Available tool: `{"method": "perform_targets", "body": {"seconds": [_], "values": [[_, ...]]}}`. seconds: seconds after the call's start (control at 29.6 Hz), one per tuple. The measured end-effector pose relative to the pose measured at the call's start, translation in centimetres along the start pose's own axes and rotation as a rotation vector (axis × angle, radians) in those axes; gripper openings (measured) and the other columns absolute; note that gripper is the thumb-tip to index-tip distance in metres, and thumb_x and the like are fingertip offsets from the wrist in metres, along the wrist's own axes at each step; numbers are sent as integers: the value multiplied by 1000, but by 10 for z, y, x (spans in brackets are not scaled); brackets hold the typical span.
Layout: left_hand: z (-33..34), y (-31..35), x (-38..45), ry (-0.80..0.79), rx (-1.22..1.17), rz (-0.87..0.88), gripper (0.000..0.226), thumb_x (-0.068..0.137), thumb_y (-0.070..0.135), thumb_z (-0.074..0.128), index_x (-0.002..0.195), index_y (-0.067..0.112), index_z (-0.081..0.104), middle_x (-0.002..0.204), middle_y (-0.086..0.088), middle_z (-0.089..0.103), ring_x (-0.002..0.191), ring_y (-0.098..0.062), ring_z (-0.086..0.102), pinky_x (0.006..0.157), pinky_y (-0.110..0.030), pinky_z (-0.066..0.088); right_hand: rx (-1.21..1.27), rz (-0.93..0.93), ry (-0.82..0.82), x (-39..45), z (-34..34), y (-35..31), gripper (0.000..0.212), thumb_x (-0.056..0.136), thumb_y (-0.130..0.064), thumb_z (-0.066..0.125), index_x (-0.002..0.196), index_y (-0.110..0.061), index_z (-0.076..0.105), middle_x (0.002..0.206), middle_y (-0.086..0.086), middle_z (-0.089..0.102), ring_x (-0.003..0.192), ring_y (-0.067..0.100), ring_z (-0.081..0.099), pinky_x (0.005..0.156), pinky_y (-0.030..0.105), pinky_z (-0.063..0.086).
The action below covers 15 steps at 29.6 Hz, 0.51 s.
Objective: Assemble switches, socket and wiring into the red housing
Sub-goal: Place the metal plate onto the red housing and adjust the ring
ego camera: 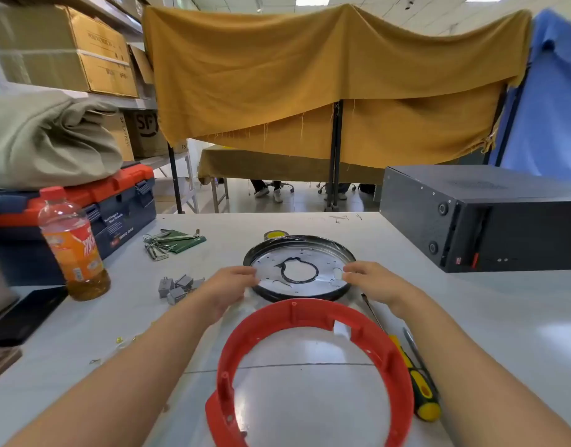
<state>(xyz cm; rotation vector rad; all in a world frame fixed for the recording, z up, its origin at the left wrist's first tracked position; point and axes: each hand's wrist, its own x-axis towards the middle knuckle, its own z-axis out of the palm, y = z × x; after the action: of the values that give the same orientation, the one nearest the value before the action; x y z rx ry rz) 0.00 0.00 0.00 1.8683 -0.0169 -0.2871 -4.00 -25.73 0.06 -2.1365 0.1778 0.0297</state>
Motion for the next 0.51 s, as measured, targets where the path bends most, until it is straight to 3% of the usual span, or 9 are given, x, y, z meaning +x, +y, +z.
{"method": "perform_targets", "body": {"seconds": [0.17, 0.27, 0.34, 0.44, 0.51], "values": [[14, -4, 9, 12, -34, -78, 41, 91, 11, 58, 131, 11, 52, 126, -11, 55, 109, -22, 52, 90, -31, 45, 78, 78, 52, 7, 6, 1, 41, 95, -24, 51, 128, -1, 52, 132, 18, 53, 110, 25, 53, 102, 38, 40], [16, -5, 11, 117, -84, -50, 44, 88, 8, 62, 130, 8, 52, 108, -12, 60, 82, -17, 56, 74, -29, 47, 63, 96, 120, 9, 9, 3, 40, 94, -22, 52, 117, 10, 55, 125, 30, 53, 97, 28, 57, 102, 47, 39], [16, -4, 11, 165, -177, -37, 51, 87, 7, 62, 134, 7, 44, 105, -16, 61, 77, -20, 58, 66, -29, 49, 66, 84, 197, 11, 11, 5, 42, 92, -22, 56, 120, 9, 54, 126, 28, 54, 98, 28, 55, 100, 46, 41], [14, 0, 12, 192, -363, -24, 60, 88, 6, 61, 140, 0, 31, 116, -23, 57, 91, -29, 61, 80, -34, 52, 97, 48, 309, 11, 14, 0, 43, 89, -20, 61, 127, -2, 51, 128, 13, 53, 106, 25, 51, 92, 37, 42], [13, 5, 10, 198, -441, 1, 57, 89, 2, 59, 138, -6, 33, 117, -24, 56, 97, -31, 60, 88, -35, 51, 163, 42, 359, 11, 15, -5, 35, 87, -14, 60, 118, 0, 54, 120, 17, 55, 94, 22, 49, 85, 38, 43]]}}
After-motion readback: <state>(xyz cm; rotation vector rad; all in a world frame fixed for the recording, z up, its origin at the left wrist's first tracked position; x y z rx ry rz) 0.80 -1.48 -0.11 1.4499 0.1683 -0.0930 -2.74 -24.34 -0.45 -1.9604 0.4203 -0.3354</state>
